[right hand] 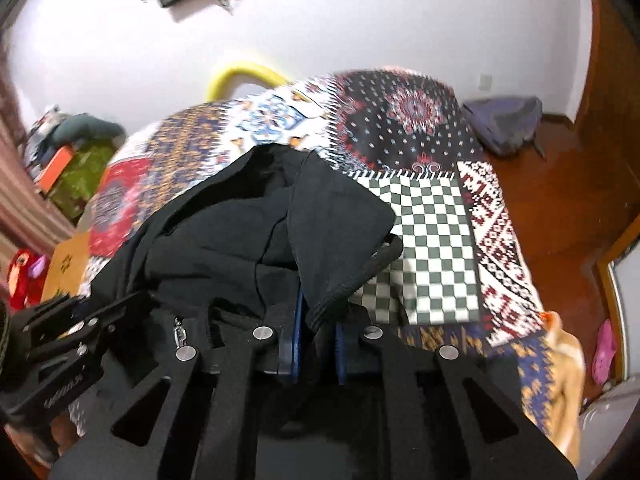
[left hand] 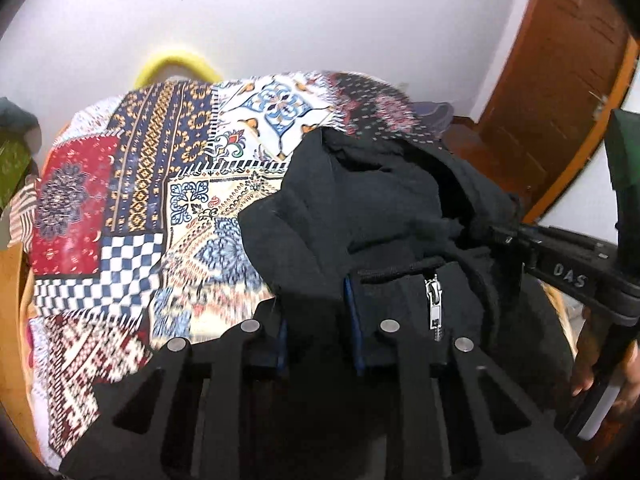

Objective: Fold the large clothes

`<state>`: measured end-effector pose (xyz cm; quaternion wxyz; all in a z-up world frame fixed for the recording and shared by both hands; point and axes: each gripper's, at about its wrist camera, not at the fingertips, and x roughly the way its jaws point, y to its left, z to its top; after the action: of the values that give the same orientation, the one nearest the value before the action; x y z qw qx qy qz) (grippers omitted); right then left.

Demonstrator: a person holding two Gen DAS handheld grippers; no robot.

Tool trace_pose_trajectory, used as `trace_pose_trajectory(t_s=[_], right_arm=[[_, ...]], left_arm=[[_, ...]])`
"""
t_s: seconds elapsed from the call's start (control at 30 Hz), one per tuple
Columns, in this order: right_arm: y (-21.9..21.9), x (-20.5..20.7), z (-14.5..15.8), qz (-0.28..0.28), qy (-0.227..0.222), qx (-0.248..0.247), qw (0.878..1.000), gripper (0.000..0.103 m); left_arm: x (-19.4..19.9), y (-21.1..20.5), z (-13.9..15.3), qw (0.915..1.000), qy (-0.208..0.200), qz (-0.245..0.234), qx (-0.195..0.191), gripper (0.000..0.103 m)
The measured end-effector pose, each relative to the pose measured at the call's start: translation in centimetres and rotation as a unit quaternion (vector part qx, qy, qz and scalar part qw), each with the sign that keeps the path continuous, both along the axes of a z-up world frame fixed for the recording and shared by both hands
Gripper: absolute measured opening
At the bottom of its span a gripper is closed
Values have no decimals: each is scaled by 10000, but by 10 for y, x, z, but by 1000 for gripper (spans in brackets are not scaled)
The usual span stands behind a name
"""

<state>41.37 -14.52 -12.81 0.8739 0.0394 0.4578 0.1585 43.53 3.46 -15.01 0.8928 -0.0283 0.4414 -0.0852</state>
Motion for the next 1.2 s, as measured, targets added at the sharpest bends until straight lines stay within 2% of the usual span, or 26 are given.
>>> trace_pose_trajectory(t_s=[0.1,0.27,0.4,0.5,0.6,0.67,0.77,0.83,0.87,0.9,0.97,1.07,1.2], right_arm=[[-6,-38,16,286,-161,-59,9994,11],[-11,-98,20,698,-201,-226,9971,11],[-13,-142,9,929,-202,-510,9942,11],[-14,-159,-7,990,-68,-686,9927,15],[-18,-164,-24,955,222,-894,9912,20],[-22,-170,-32,950,521,-958,9895,23],[-30,-175,-31,946,707,-936,9886,23],[-34,-179,-19,944,590,-928,9894,25],[-35,-181,-14,926,529,-934,9899,29],[-37,-180,-9,887,464,-936,9906,39],[-44,-177,6,699,240,-833,9938,51],[-48,-168,18,491,-33,-619,9969,56],[-45,-142,24,347,-59,-355,9987,56]], left_arm=[[-41,-5,17,9996,-131,-243,50,22],[-111,-15,26,9973,-235,-645,267,22],[-155,-27,13,9943,-290,-864,551,24],[-177,-32,-9,9940,-154,-858,656,28],[-187,-31,-39,9947,281,-743,660,32],[-192,-30,-58,9930,575,-609,833,36],[-200,-25,-68,9915,804,-580,842,41],[-206,-22,-63,9916,747,-609,858,47],[-209,-21,-58,9921,650,-602,893,53],[-211,-19,-51,9925,522,-577,938,59],[-212,-16,-37,9934,275,-530,982,63],[-201,-10,-15,9948,-4,-453,912,65],[-175,-14,9,9956,-260,-385,810,68]])
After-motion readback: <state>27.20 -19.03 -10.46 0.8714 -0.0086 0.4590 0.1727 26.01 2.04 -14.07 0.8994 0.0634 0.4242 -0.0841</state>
